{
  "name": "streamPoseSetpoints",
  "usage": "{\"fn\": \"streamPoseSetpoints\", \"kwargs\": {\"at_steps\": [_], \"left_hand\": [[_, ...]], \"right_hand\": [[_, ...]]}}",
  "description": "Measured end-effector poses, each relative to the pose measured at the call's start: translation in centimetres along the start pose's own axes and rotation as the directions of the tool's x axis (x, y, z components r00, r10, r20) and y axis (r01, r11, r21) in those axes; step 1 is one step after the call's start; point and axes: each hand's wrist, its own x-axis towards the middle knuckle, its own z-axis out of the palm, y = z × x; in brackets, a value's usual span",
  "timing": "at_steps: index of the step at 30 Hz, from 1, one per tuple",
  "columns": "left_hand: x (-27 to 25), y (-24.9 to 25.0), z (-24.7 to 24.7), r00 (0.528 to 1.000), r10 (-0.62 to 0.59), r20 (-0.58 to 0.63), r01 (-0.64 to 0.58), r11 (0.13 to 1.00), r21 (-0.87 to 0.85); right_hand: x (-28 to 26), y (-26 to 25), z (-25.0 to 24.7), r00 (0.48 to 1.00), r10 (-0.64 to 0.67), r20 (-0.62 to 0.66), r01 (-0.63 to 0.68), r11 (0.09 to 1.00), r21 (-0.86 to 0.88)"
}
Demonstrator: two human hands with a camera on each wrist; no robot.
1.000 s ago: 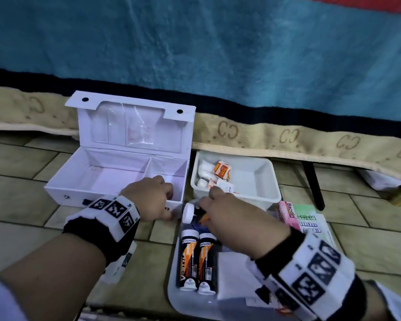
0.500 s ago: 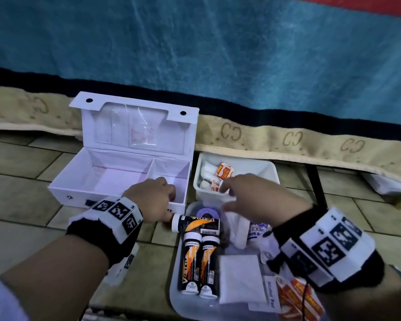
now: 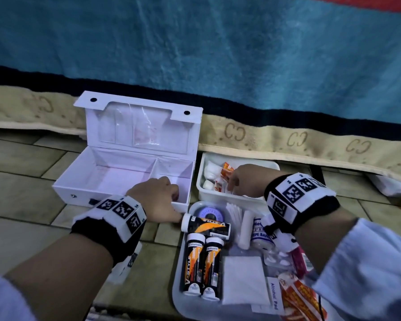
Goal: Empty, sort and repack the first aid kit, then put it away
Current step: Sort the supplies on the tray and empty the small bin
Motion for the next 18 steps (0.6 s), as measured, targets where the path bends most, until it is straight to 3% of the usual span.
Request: {"fn": "streamPoseSetpoints", "kwargs": {"at_steps": [11,18], "left_hand": [[-0.01,0.16,-0.05,1.0,0.005,0.003,-0.005,1.0,0.021],[0.16,-0.03,0.17,1.0,0.012,-0.008,-0.011,0.999,0.047]], "right_hand": [[0.33,0.2,0.27,1.0,0.002,-0.022,0.001,0.995,0.099],[0.77,-0.03,0.08,0.997,0.034,-0.072,-0.032,0.999,0.029]]}}
